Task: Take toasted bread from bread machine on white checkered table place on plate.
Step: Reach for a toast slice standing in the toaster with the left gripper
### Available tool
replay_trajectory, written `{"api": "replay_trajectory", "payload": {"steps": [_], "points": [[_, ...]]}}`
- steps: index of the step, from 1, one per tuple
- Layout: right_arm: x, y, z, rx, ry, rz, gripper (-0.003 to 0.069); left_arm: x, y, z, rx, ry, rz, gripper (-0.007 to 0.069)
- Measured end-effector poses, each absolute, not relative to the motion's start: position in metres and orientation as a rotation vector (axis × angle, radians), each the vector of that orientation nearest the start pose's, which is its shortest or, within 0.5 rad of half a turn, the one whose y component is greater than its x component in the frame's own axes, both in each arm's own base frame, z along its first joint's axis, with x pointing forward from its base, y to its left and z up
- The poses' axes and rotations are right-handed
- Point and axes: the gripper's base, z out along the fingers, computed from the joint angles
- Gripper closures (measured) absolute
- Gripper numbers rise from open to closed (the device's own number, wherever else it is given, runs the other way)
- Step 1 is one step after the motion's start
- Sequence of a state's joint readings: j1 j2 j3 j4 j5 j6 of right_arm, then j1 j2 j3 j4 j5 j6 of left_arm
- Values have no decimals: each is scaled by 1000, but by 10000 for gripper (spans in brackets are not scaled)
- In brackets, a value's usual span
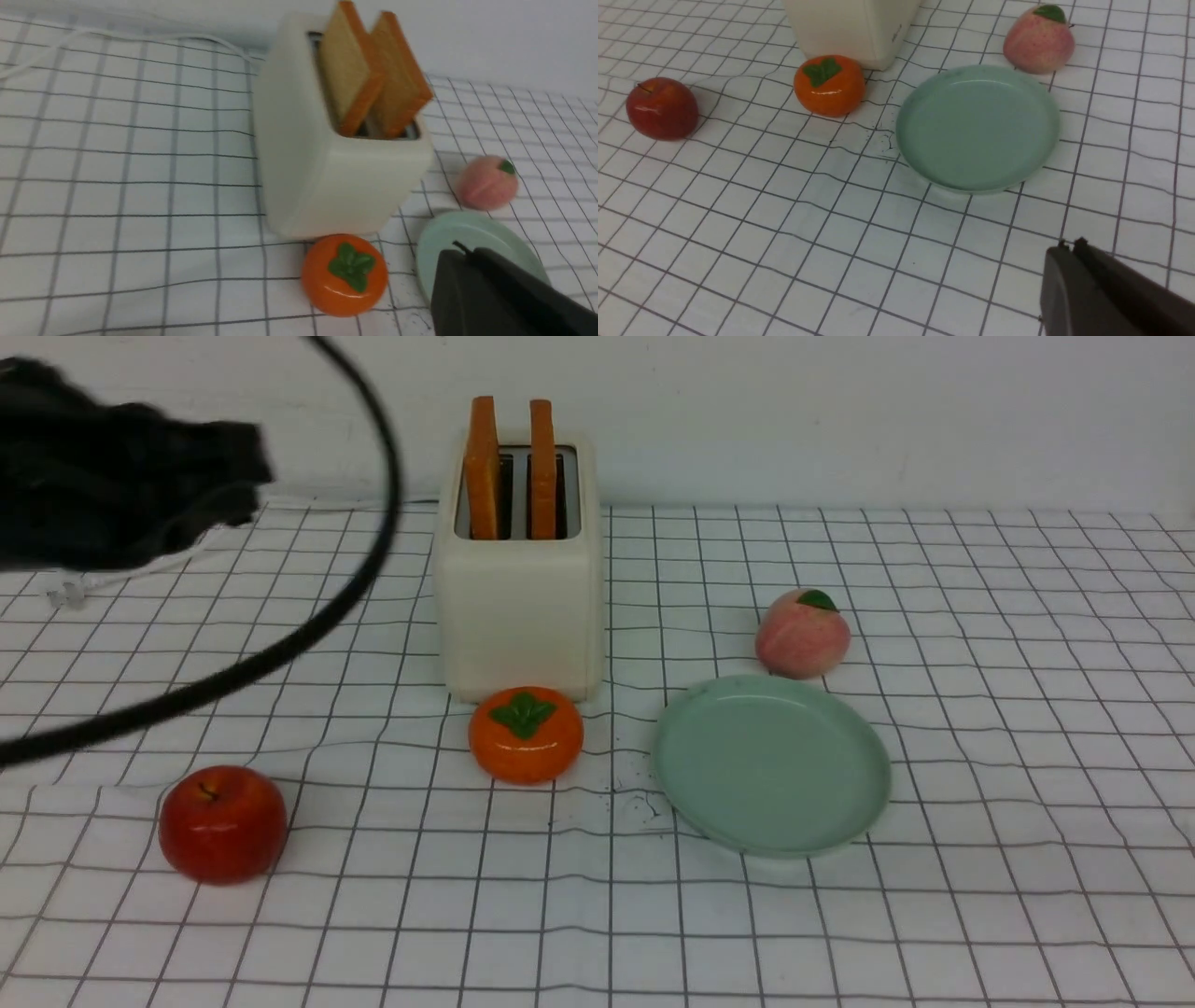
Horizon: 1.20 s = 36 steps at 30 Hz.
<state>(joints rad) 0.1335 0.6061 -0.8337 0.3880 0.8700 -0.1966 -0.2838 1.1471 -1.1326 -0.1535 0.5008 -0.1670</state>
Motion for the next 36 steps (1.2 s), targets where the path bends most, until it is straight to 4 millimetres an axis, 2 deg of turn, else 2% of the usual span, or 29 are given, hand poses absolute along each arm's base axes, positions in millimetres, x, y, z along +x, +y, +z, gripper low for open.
{"api": "replay_trajectory", "payload": {"steps": [1,2,4,5,6,7,10,12,13,14,15,18,21,25,30,32,33,36], "points": [[94,39,375,-256,2070,425,659,255,-89,405,70,2040,-450,638],[94,39,377,-257,2068,425,659,260,-91,402,71,2056,-448,638],[92,39,383,-264,2057,426,657,286,-102,403,72,2092,-442,638],[92,39,385,-265,2055,426,657,291,-103,406,74,2089,-439,637],[90,39,392,-272,2041,426,655,311,-109,402,83,2121,-412,624],[90,40,395,-275,2036,425,655,318,-110,404,90,2120,-399,608],[89,39,410,-278,1993,423,655,349,-119,399,101,2131,-372,512],[88,40,419,-270,1953,431,655,363,-124,395,102,2131,-369,423],[88,40,420,-269,1949,430,655,366,-125,392,103,2134,-367,414],[88,40,425,-264,1917,440,655,378,-129,386,101,2128,-368,337],[88,40,427,-263,1898,449,654,385,-131,381,101,2123,-368,292],[87,42,429,-271,1875,470,650,396,-135,371,98,2109,-370,208],[87,44,430,-284,1863,491,647,412,-140,353,94,2096,-370,148],[87,45,431,-284,1858,504,645,429,-144,335,92,2057,-370,148],[87,45,431,-283,1856,505,640,443,-148,318,111,2013,-347,195],[87,45,431,-283,1856,505,638,450,-150,310,142,1993,-317,263],[87,45,431,-283,1856,505,638,450,-150,309,142,1992,-317,270],[87,45,431,-283,1856,506,638,454,-150,304,168,1976,-293,431]]}}
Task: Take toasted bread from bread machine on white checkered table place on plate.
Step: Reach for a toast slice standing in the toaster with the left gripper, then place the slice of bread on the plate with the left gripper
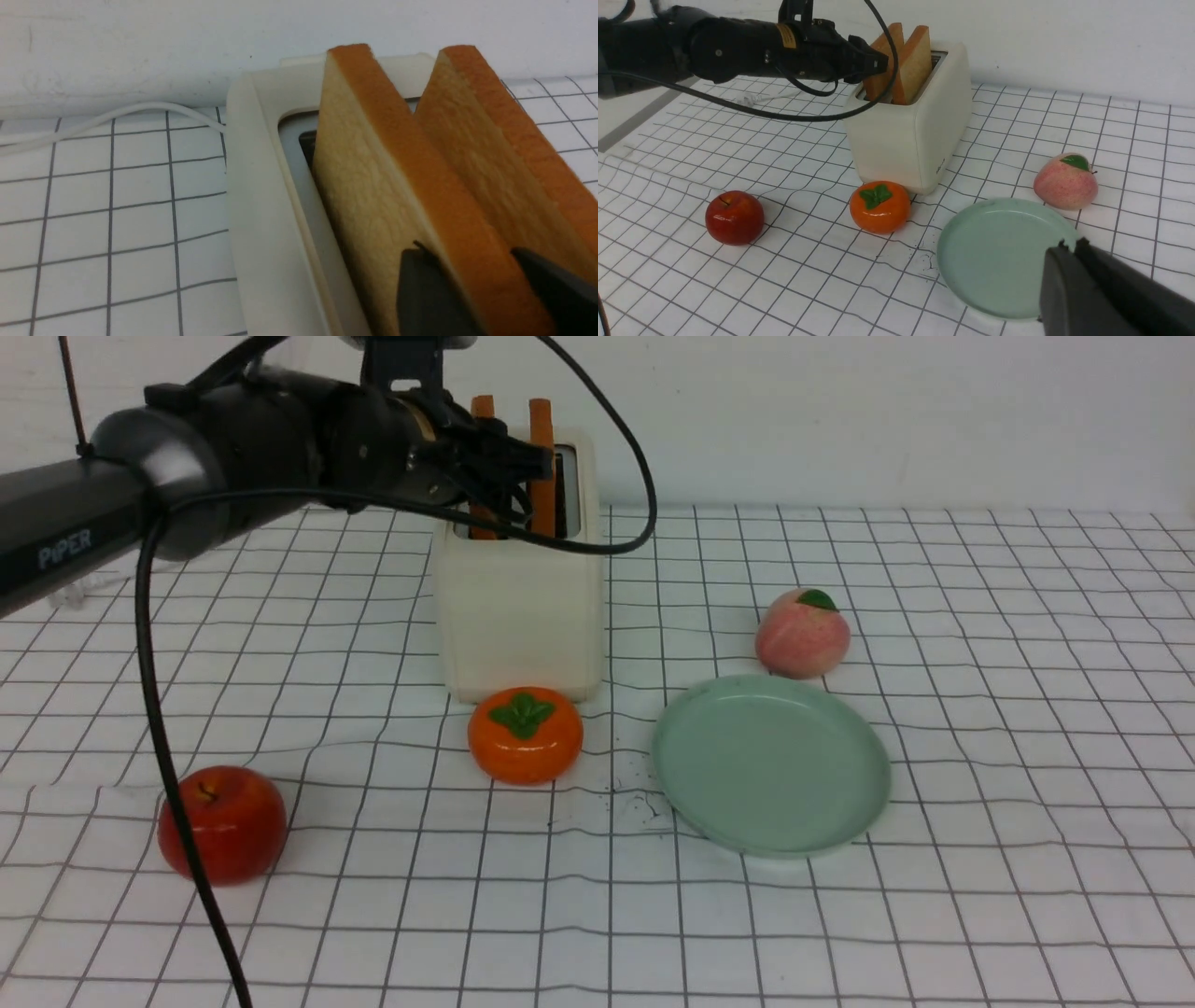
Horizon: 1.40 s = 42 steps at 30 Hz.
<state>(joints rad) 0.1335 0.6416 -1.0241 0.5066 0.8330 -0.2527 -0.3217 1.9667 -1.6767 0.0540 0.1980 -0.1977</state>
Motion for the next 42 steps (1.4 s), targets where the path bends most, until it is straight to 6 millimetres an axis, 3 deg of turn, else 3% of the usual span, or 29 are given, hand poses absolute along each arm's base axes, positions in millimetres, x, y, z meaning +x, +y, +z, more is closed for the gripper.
{"api": "replay_trajectory", "payload": {"steps": [2,6,8,10,12,14,15,16,19,22,24,28,29,31,33,36,42], "points": [[87,45,431,-283,1856,506,638,455,-150,305,173,1959,-292,530],[86,45,431,-282,1856,509,635,453,-150,314,176,1927,-293,533],[86,45,431,-282,1856,509,633,448,-148,327,174,1897,-297,533],[86,45,431,-283,1855,510,627,433,-143,360,174,1824,-302,533],[86,45,431,-283,1855,510,627,425,-140,375,177,1787,-300,533],[86,45,431,-284,1855,509,625,398,-131,420,180,1679,-298,533],[86,45,431,-284,1855,509,625,396,-130,424,180,1671,-299,533],[86,45,431,-284,1855,509,624,380,-125,445,173,1625,-304,533],[84,44,432,-284,1847,508,624,337,-115,484,119,1611,-377,533],[76,43,434,-288,1821,501,624,308,-121,493,137,1723,-443,533],[69,42,435,-294,1805,493,624,297,-138,484,212,1827,-502,533],[50,40,436,-319,1787,488,624,296,-207,424,502,2084,-666,533],[50,40,435,-321,1788,488,624,296,-211,420,527,2093,-669,533],[41,41,432,-347,1813,492,629,308,-255,371,647,2212,-807,533],[39,41,431,-359,1830,495,632,313,-266,356,659,2249,-864,533],[36,42,425,-390,1887,502,638,337,-291,313,672,2334,-966,533],[34,43,421,-399,1935,515,638,366,-311,270,661,2364,-974,533]]}}
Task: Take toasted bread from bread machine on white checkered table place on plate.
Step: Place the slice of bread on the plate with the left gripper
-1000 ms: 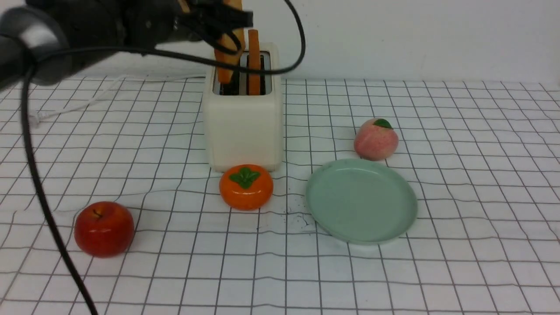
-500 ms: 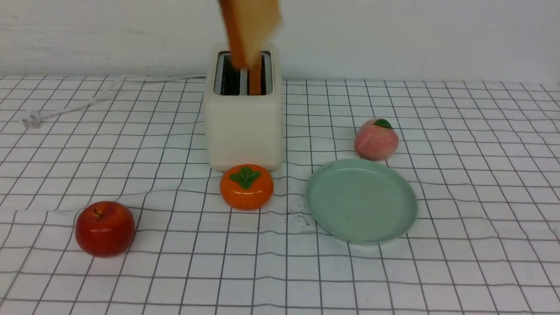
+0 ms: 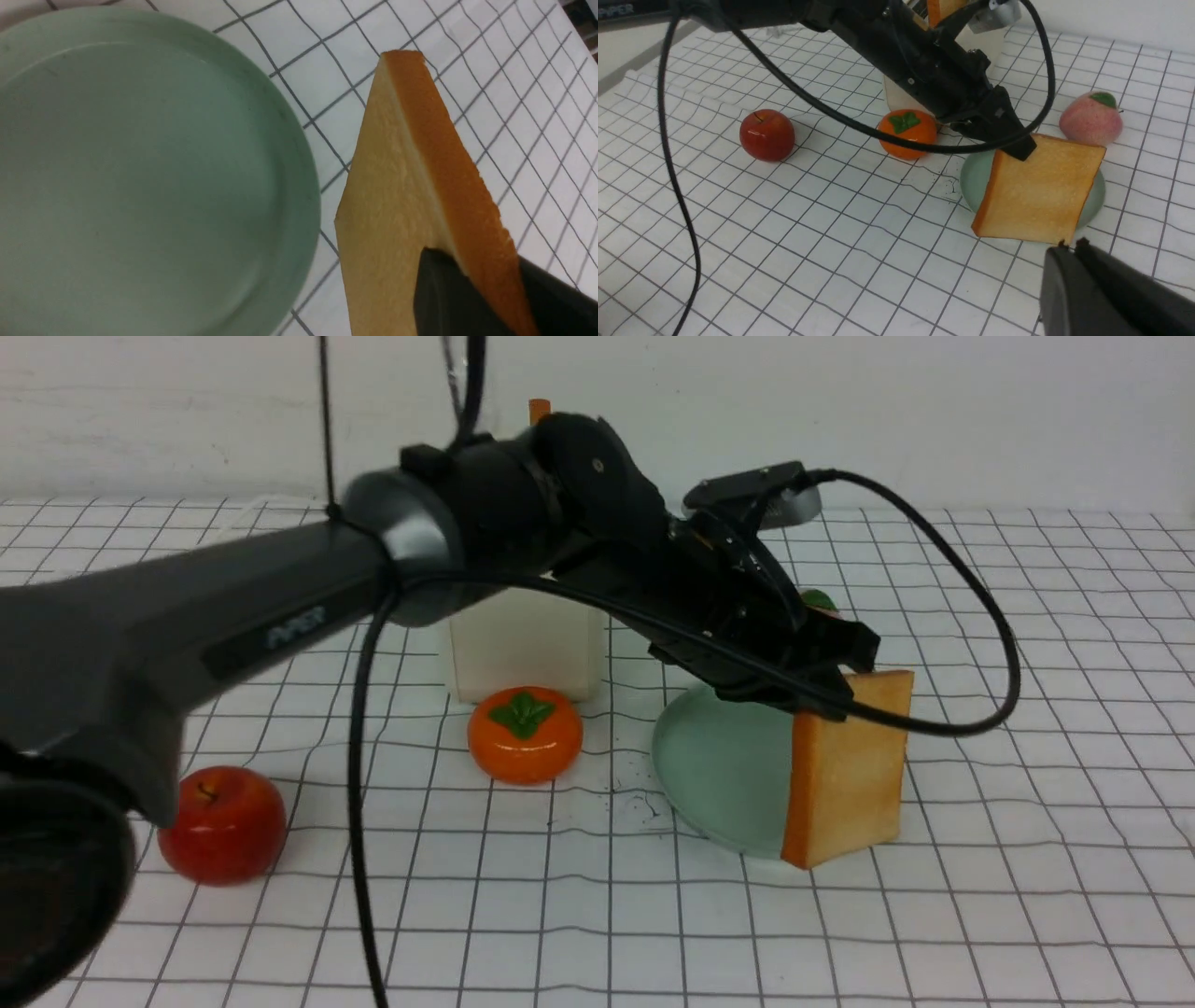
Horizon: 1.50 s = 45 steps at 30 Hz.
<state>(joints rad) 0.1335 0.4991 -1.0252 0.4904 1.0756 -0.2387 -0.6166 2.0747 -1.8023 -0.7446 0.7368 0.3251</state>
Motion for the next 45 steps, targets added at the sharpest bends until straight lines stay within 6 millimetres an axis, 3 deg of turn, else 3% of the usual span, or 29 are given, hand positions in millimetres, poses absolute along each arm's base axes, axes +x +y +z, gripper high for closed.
{"api": "replay_trajectory", "payload": {"steps": [15,22,26,29,33,36,39,40,43,45], "points": [[33,43,420,-400,1955,520,639,388,-307,268,528,2276,-940,533],[33,42,421,-392,1940,518,641,398,-309,239,510,2316,-910,533],[34,42,421,-392,1940,517,641,400,-307,238,539,2304,-859,526],[34,42,421,-391,1940,518,641,401,-306,237,570,2301,-820,460],[34,42,421,-390,1939,518,641,399,-305,235,622,2320,-790,256],[34,42,421,-390,1939,518,641,395,-303,242,658,2321,-777,131],[34,42,421,-390,1939,518,638,388,-296,274,693,2251,-745,13],[34,42,421,-390,1939,518,637,388,-295,274,695,2250,-741,13],[34,42,421,-383,1941,523,636,375,-282,321,743,2133,-663,-8],[34,42,421,-376,1944,526,636,370,-277,335,766,2096,-620,11]]}}
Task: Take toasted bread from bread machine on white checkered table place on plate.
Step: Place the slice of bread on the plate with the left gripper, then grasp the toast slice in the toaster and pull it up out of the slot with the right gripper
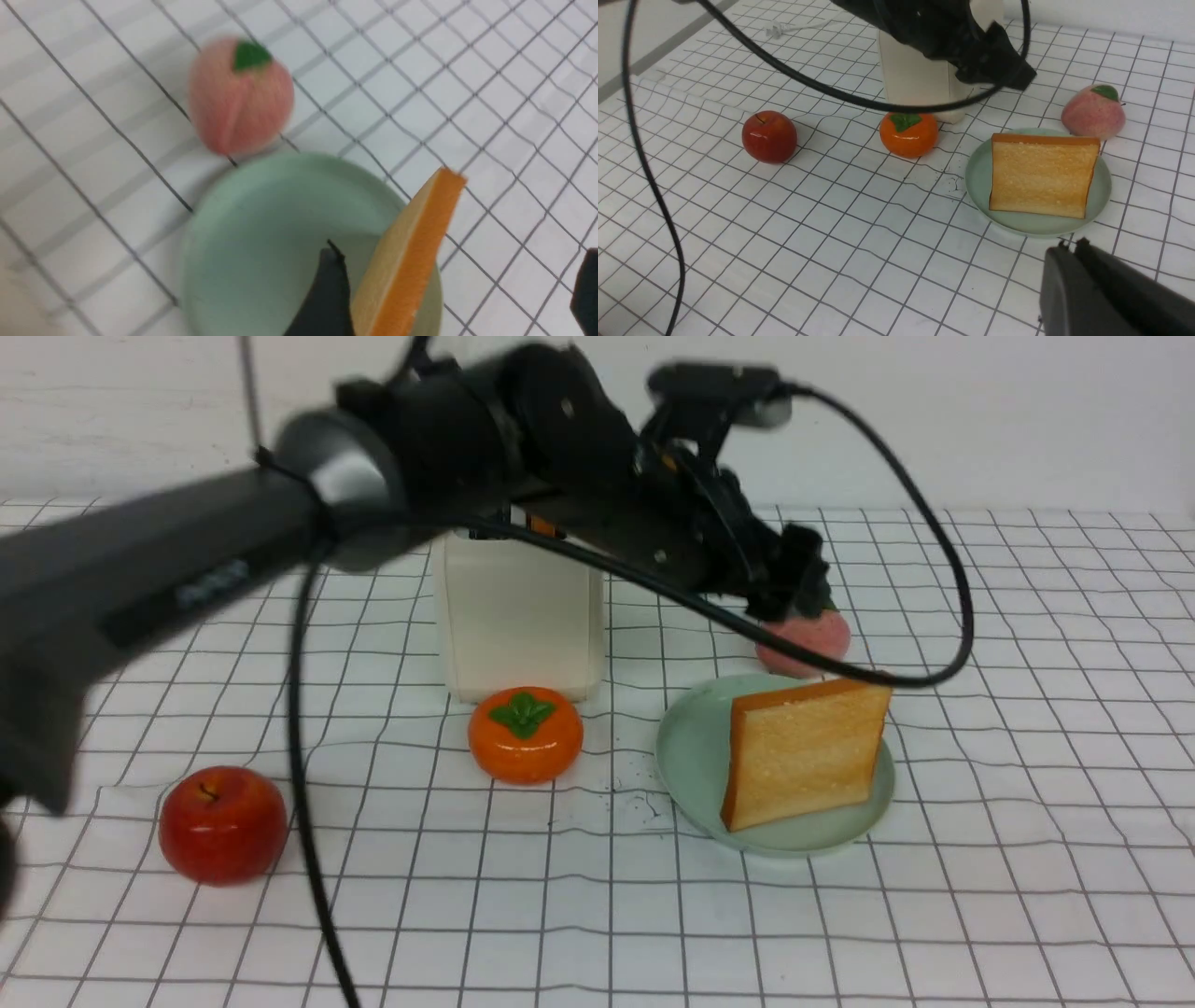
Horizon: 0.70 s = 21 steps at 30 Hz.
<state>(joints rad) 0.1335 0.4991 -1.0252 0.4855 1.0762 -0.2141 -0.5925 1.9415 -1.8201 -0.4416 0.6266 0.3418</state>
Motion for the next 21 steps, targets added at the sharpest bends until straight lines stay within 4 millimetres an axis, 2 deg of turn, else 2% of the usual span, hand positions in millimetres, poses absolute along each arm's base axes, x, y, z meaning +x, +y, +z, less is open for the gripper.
{"api": "replay_trajectory", "payload": {"steps": [2,4,5,7,8,9,10,12,16,21], "points": [[34,42,421,-363,1950,525,636,359,-265,364,778,2026,-556,93],[35,42,421,-362,1953,521,636,356,-261,372,773,2012,-537,133],[38,41,420,-360,1963,514,634,349,-253,387,749,1994,-509,262],[41,42,420,-356,1975,514,634,344,-246,397,740,1994,-466,394],[42,42,420,-356,1976,514,633,343,-244,399,737,1997,-458,430],[45,42,419,-354,1988,516,631,338,-238,405,731,2012,-423,563],[48,43,418,-348,2002,521,631,334,-233,409,726,2031,-397,613],[52,43,417,-340,2024,529,629,327,-225,415,709,2066,-370,638],[81,48,408,-320,2149,554,627,292,-191,436,600,2139,-279,638],[125,55,394,-285,2292,596,627,232,-145,442,489,2109,-279,638]]}}
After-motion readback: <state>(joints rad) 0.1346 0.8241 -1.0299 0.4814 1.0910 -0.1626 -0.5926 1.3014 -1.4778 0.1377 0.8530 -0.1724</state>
